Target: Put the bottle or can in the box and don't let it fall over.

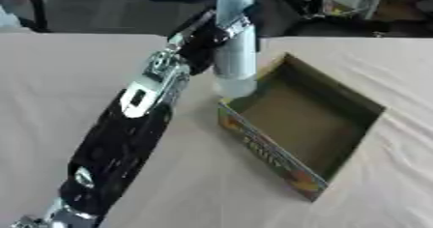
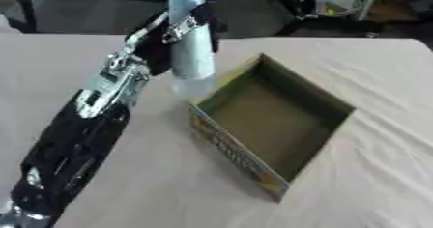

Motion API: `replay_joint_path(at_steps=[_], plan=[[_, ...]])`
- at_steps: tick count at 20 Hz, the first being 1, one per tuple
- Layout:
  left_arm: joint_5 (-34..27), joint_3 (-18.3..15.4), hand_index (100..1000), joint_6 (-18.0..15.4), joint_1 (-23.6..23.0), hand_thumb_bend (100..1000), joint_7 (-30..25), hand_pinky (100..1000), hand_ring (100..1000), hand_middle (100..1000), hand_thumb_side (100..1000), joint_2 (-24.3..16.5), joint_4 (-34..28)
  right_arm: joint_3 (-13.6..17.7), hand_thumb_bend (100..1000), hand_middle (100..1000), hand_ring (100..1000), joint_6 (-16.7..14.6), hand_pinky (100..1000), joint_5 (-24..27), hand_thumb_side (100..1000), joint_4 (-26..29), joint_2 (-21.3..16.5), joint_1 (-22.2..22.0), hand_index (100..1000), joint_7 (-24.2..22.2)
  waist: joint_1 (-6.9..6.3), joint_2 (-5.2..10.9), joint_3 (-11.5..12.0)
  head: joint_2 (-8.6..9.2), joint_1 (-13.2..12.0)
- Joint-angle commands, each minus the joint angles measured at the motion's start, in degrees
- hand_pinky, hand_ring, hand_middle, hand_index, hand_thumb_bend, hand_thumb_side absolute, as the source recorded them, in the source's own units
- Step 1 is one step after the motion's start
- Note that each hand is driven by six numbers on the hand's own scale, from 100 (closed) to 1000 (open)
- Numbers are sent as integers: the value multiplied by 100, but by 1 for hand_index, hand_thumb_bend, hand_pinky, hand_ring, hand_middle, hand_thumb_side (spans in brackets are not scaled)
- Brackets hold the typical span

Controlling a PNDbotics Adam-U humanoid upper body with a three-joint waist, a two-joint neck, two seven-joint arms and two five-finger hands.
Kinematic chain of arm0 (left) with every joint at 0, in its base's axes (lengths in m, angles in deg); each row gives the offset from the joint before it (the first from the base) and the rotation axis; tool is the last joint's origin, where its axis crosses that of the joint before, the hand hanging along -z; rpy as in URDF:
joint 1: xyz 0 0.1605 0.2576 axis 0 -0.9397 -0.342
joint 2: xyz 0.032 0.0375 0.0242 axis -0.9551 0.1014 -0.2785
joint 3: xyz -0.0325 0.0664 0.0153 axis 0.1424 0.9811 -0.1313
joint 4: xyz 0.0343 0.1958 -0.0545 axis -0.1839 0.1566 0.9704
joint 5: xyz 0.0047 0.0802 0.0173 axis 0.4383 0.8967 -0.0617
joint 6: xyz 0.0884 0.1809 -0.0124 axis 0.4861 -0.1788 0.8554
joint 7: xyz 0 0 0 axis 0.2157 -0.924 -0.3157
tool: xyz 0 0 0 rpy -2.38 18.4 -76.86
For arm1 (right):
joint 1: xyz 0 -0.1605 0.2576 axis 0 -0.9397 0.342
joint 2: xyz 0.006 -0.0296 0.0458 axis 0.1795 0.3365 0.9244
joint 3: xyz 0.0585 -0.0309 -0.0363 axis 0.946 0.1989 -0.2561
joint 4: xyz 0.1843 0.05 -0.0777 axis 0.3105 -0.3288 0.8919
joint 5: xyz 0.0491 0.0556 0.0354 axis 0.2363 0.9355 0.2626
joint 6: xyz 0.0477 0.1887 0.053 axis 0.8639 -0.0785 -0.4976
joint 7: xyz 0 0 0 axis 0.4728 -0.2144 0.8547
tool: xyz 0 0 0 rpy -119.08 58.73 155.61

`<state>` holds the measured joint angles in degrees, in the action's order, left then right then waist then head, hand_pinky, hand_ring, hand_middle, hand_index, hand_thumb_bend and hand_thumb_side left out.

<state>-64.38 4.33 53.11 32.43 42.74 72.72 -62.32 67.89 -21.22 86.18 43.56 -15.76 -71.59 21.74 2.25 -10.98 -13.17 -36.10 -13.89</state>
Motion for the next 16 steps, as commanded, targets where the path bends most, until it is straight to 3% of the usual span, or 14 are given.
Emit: replay_joint_path(at_steps=[1,8,9,12,13,14,15,16], plan=[[217,-90,164,142,173,100,118,1000,370,342,490,217,109,103,100,805,1000,131,1000,277,712,105,-87,177,976,231,48,43,-121,116,-176],[814,-221,164,-129,163,100,249,1000,373,343,513,519,688,144,100,802,1000,257,1000,880,717,105,-103,384,982,14,66,-14,-356,207,-272],[898,-252,173,-208,158,100,251,999,387,361,552,539,720,169,100,801,1000,258,1000,966,719,105,-110,394,983,-31,64,-17,-369,199,-275],[1086,-340,204,-459,133,100,257,1000,421,400,518,581,853,245,100,799,1000,242,1000,1220,718,105,-135,421,983,-154,53,-32,-407,176,-283],[1131,-340,315,-540,132,100,235,1000,507,497,301,588,904,264,100,799,1000,235,1000,1287,718,105,-142,424,983,-192,49,-36,-416,171,-281],[1184,-320,491,-621,140,100,183,1000,655,622,207,589,938,278,100,799,1000,229,1000,1340,718,105,-149,424,983,-231,44,-38,-422,168,-282],[1254,-275,561,-706,157,100,112,1000,716,671,196,574,922,287,100,799,1000,227,1000,1381,719,105,-153,420,984,-270,39,-39,-423,161,-282],[1336,-257,705,-796,159,249,29,1000,852,788,278,564,910,297,100,798,1000,226,1000,1414,719,105,-155,417,984,-302,36,-39,-421,154,-281]])
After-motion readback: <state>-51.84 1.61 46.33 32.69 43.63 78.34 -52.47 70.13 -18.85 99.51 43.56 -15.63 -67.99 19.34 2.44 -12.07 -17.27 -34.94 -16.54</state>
